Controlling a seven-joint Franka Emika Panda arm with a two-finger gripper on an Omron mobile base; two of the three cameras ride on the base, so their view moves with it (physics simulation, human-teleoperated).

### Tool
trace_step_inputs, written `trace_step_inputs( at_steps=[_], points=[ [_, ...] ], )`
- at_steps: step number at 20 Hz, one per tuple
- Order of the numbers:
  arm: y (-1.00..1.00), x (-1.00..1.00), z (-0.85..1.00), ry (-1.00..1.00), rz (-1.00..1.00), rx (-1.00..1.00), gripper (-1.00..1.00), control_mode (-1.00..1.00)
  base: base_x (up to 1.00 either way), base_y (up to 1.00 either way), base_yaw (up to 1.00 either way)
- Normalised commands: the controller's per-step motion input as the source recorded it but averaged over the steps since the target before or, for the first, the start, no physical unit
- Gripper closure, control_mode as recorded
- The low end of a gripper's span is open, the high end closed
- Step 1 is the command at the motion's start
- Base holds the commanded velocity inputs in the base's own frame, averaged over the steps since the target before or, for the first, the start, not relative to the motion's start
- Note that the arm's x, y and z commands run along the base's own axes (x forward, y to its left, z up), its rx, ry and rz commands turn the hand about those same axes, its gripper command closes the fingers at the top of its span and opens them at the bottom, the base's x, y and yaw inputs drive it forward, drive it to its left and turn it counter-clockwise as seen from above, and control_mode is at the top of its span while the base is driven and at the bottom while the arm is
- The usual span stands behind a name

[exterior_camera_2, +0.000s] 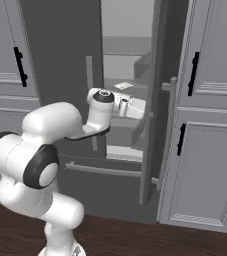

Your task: Grab a lemon wedge from the fridge and one ice cube from the ice bowl, and put them in the glass of lemonade.

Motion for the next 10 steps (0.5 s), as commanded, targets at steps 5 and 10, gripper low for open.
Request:
trace_step_inputs(
  at_steps=[5, 10],
  points=[
    [-0.90, 0.00, 0.00, 0.00, -0.18, 0.00, -1.00, -1.00, 0.00, 0.00, 0.00],
    [-0.92, 0.00, 0.00, 0.00, -0.17, 0.03, -1.00, -1.00, 0.00, 0.00, 0.00]
  ],
)
